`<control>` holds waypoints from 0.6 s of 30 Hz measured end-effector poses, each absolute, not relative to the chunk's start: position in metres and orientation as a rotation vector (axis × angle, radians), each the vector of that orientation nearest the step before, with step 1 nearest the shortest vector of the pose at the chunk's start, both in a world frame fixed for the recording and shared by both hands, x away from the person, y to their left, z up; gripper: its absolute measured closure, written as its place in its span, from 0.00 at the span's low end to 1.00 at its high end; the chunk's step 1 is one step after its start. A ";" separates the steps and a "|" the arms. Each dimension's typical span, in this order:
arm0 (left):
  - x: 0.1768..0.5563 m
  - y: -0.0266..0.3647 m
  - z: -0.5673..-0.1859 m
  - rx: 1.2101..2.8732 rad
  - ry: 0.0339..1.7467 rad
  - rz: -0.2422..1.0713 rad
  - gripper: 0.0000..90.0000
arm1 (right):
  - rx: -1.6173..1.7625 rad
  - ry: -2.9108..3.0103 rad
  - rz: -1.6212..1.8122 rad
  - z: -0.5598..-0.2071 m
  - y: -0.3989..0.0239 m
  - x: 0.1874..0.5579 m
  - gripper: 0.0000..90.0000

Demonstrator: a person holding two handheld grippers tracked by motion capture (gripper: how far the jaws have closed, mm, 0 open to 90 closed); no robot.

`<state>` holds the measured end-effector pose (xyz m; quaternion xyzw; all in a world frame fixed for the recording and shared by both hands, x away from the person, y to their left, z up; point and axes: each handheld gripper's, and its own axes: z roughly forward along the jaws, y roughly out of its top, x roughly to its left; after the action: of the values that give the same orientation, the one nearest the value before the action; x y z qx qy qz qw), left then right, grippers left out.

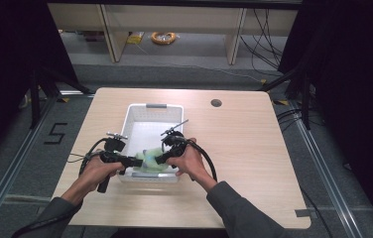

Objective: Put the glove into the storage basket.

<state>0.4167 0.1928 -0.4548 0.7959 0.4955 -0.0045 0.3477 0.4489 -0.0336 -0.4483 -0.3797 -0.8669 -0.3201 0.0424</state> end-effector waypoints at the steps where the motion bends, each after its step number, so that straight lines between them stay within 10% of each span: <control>1: 0.417 0.192 -0.455 2.063 1.289 -0.001 0.78 | -1.161 -2.672 -0.974 -0.449 -0.033 0.450 0.72; 18: 0.423 0.195 -0.442 2.100 1.303 0.076 0.64 | -1.187 -2.767 -0.935 -0.439 -0.032 0.453 0.55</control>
<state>0.4228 0.1951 -0.4421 0.8023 0.4979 0.0291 0.3281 0.4534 -0.0318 -0.4386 -0.3765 -0.8776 -0.2967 -0.0056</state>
